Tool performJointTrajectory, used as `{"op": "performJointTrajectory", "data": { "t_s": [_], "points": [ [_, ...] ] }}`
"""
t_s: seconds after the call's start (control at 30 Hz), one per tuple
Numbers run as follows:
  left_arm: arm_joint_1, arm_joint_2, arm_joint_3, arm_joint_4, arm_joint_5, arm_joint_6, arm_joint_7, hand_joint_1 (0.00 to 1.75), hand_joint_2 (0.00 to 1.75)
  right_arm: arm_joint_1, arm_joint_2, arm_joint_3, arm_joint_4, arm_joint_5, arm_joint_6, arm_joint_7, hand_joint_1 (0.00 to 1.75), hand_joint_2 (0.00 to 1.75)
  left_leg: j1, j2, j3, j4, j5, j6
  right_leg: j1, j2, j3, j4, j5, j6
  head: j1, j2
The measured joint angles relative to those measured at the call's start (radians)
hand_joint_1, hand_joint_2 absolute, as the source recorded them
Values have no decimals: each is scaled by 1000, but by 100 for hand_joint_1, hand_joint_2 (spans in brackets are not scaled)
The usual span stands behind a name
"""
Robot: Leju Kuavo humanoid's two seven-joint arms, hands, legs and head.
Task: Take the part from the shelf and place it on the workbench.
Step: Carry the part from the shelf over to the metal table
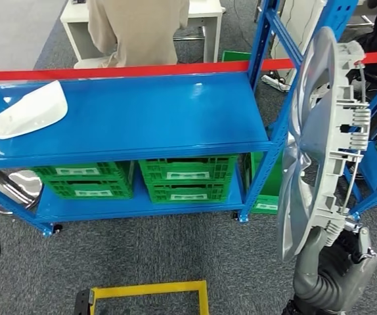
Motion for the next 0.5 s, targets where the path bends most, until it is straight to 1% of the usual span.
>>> {"op": "performJointTrajectory", "data": {
  "t_s": [0.03, 0.07, 0.1, 0.13, 0.17, 0.23, 0.27, 0.3, 0.33, 0.37, 0.4, 0.43, 0.47, 0.5],
  "points": [
    [0, 0, 0, 0, 0, 0, 0, 0, 175, 0, 0, 0, 0, 0, 0, 0, 175, 175, -4, -1, 0, -13, 0, 10, -1, 0, -5, 0, 9, 5, 0, 0],
    [2, 0, 0, 0, 0, 0, 0, 0, 175, 1, 0, 0, 0, -1, -1, 0, 175, 175, -5, 1, -8, -12, 6, 20, -4, 0, -8, 0, 14, 10, 0, 0],
    [4, 0, 0, 0, -1, 0, 0, 0, 175, 1, 0, 0, 0, -2, -1, 0, 175, 175, -7, 3, -14, -12, 13, 29, -7, -1, -13, 4, 6, 15, 1, 0],
    [5, 1, 0, 0, -1, 0, 0, 0, 175, 2, -1, 0, 0, -3, -2, 1, 175, 175, -7, 5, -22, -13, 22, 38, -9, -1, -22, 26, -20, 19, 2, 0],
    [6, 2, 1, 0, 0, 0, 0, 0, 175, 2, -1, 0, 0, -3, -2, 1, 175, 175, -7, 7, -31, -13, 32, 46, -11, -1, -37, 68, -61, 23, 4, 0],
    [6, 2, 1, 0, 0, 0, 0, 0, 175, 1, -1, 0, 0, -4, -2, 1, 175, 175, -10, 7, -53, -12, 51, 52, -10, -2, -73, 199, -157, 26, 8, 0],
    [6, 3, 1, 0, 0, 0, 0, 0, 175, 1, -2, 0, 0, -4, -2, 1, 175, 175, -12, 8, -66, -12, 60, 53, -10, -2, -83, 258, -183, 26, 10, 0],
    [6, 3, 1, 0, 0, 0, 0, 0, 175, 2, -2, 0, 1, -5, -2, 1, 175, 175, -14, 8, -78, -11, 70, 53, -9, -2, -79, 289, -189, 24, 10, 0],
    [6, 3, 1, 0, 0, 0, 0, 0, 175, 2, -2, 0, 1, -5, -2, 2, 175, 175, -15, 9, -90, -11, 79, 53, -8, -2, -56, 283, -175, 21, 10, 0],
    [6, 4, 1, 0, 0, 0, 0, 0, 175, 1, -2, 0, 1, -5, -2, 2, 175, 175, -16, 9, -100, -11, 87, 51, -6, -2, -14, 239, -149, 17, 10, 0],
    [6, 3, 1, 0, 0, 0, 0, 0, 175, 1, -2, 0, 1, -5, -2, 2, 175, 175, -16, 8, -107, -11, 95, 50, -3, -2, 40, 169, -128, 11, 10, 0],
    [6, 3, 1, 0, 0, 0, 0, 0, 175, 0, -2, 0, 1, -5, -2, 2, 175, 175, -17, 8, -114, -10, 102, 46, 0, -2, 97, 89, -120, 5, 10, 0],
    [6, 2, 1, 0, 0, 0, 0, 0, 175, -1, -2, 0, 0, -5, -2, 2, 175, 175, -16, 8, -117, -11, 110, 41, 4, -2, 138, 27, -120, 1, 9, 0],
    [6, 1, 1, 0, -1, 0, 0, 0, 175, -1, -2, 0, 0, -5, -2, 2, 175, 175, -15, 9, -120, -11, 117, 36, 8, -2, 160, -12, -126, -2, 10, 0]
  ]
}}
